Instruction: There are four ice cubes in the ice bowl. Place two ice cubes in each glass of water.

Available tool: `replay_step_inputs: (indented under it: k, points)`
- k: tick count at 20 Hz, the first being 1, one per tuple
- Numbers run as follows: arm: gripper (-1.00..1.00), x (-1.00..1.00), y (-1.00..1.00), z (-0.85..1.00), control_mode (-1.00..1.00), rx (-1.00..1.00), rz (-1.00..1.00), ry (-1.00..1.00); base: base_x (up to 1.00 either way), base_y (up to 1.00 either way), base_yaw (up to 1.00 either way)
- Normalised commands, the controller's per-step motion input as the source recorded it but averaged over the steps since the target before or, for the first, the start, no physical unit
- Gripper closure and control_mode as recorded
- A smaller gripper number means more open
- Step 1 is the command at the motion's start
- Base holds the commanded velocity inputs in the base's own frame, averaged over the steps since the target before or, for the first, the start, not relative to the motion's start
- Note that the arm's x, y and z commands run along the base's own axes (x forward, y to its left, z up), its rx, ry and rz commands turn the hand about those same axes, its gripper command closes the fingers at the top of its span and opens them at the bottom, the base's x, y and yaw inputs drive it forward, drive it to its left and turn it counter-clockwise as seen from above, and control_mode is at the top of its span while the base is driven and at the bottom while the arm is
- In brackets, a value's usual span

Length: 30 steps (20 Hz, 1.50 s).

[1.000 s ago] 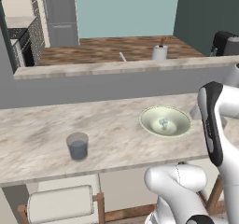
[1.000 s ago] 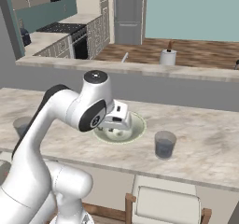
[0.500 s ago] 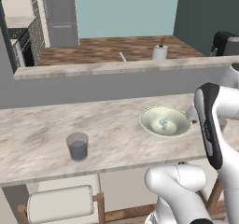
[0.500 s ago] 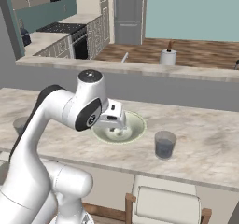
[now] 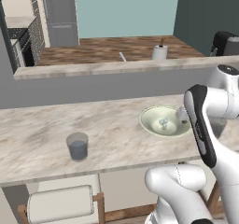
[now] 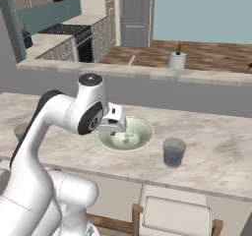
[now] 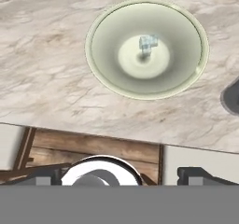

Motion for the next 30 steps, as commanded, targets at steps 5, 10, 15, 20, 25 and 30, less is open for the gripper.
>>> replay_step_inputs:
  k: [5,10,15,20,25,30]
  points:
    - [-1.0,0.32,0.01,-0.39,-1.0,0.0,0.04,0.02,0.0,0.0,0.0]
    - [-1.0,0.3,0.0,-0.32,-1.0,0.0,0.03,0.0,0.0,0.0,0.0]
    - [-1.0,0.32,0.0,-0.23,-1.0,0.0,0.02,0.0,0.0,0.0,0.0]
    - [-1.0,0.3,0.0,-0.18,-1.0,0.0,0.01,0.0,0.0,0.0,0.0]
    - [-1.0,0.16,0.0,-0.19,-1.0,0.0,0.0,0.01,0.0,0.0,0.0]
    - [-1.0,0.15,-0.03,-0.23,-1.0,0.0,0.0,0.0,0.0,0.0,0.0]
